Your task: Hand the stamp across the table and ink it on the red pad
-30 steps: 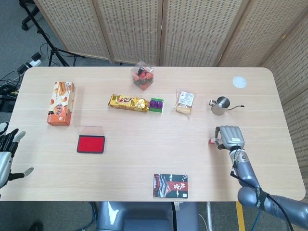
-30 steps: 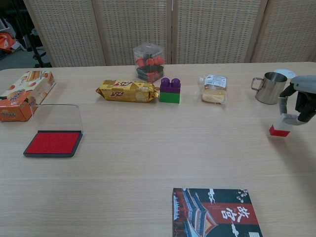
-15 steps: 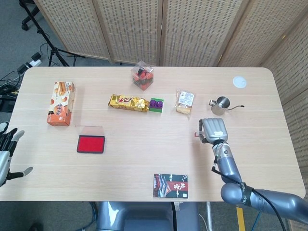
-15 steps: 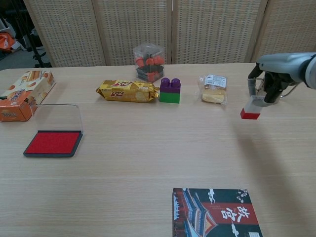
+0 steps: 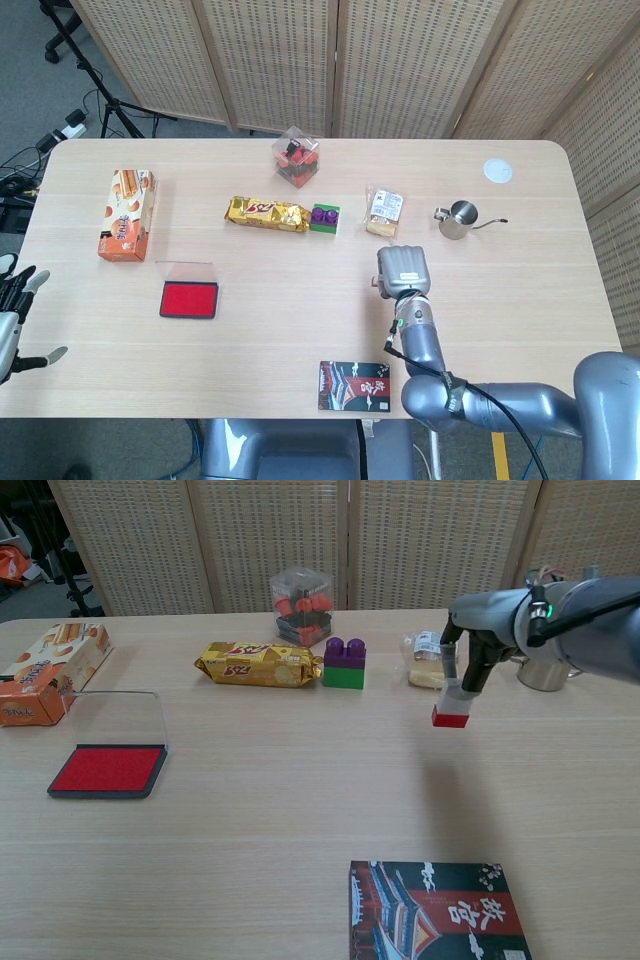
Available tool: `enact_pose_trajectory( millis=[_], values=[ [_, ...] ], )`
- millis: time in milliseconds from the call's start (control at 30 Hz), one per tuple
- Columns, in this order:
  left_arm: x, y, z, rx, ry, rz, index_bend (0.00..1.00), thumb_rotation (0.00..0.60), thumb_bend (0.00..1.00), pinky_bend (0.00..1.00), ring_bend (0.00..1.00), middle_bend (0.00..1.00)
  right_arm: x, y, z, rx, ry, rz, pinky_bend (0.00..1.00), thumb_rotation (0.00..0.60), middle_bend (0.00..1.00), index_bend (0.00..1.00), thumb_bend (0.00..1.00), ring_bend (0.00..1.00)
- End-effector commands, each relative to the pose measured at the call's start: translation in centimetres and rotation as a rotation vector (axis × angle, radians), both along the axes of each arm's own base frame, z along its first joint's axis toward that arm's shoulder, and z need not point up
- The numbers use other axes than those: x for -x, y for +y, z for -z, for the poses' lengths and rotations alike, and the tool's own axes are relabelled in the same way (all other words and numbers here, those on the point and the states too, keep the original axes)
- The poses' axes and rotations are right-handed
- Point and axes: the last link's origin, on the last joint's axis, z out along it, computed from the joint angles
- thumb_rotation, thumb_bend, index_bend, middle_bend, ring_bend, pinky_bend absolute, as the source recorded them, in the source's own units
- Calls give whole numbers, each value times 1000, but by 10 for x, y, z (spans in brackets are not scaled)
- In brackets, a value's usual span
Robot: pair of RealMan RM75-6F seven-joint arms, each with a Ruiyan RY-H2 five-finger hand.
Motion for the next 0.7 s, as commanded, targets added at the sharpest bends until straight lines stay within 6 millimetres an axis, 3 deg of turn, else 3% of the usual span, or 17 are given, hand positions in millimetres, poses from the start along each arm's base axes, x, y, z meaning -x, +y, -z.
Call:
enact_pose_trajectory(
  millis=[33,300,700],
  values=[
    [0,0,-1,-1,-2,-2,0,600,0,0,0,0,-9,-1,9,-5,7,11,1000,600,976,557,454,1000],
    [2,2,-3,-2,-10,-10,0,600,0,0,0,0,-20,2,31,-21,32,-23,1000,600,975,557,453,1000],
    [3,2,-2,10,-14,-15,0,600,0,0,0,0,-13,3,48,-30,28,-30,1000,600,975,557,460,1000]
  ],
)
